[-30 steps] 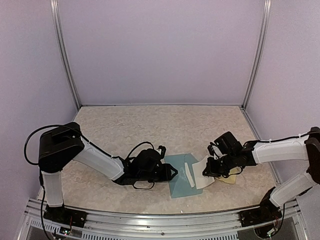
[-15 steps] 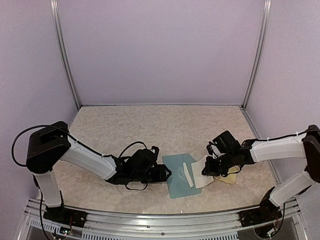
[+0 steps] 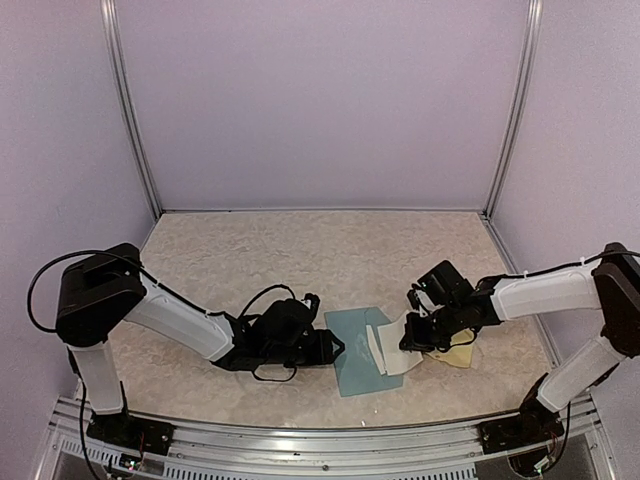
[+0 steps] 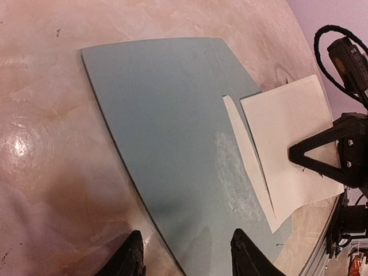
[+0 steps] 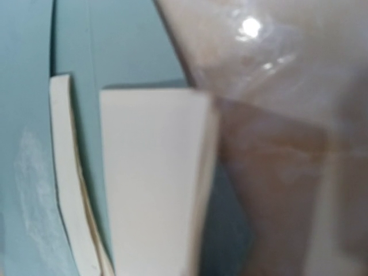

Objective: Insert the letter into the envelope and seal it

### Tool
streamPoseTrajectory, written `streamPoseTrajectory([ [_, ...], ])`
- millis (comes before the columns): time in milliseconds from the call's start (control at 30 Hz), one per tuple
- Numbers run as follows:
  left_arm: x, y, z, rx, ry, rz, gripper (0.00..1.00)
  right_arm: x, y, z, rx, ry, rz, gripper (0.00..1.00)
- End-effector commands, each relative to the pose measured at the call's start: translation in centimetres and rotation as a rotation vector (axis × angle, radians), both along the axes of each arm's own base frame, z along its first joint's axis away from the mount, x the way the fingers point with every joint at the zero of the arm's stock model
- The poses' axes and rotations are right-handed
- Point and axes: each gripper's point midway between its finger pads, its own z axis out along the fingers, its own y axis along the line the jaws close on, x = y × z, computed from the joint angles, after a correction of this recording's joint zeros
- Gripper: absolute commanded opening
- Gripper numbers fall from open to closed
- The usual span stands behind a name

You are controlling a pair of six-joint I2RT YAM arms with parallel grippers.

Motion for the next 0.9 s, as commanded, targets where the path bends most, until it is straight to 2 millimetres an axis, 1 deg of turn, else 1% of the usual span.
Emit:
streamPoseTrajectory([
  [0,-1.1,0.6,-2.5,0.057,0.057,-0.022,0.48,0.3,1.2,0.2,0.007,-0.009,0.025,0.0],
  [433,-1.3,0.1,-2.8,0.041,0.071,-0.036,0.47,0.0,3.8,0.5,0.096,-0.001,0.072,0.0],
  [767,-1.2,0.2,-2.8,0.04,0.071,-0.031,0.47,0.1,4.5,0.9,0.114,-0.012,0.079,0.0],
  [867,-1.2,0.3,-2.8,0.044,0.069,-0.027,0.47,0.4,4.5,1.5,0.115,-0.038,0.08,0.0],
])
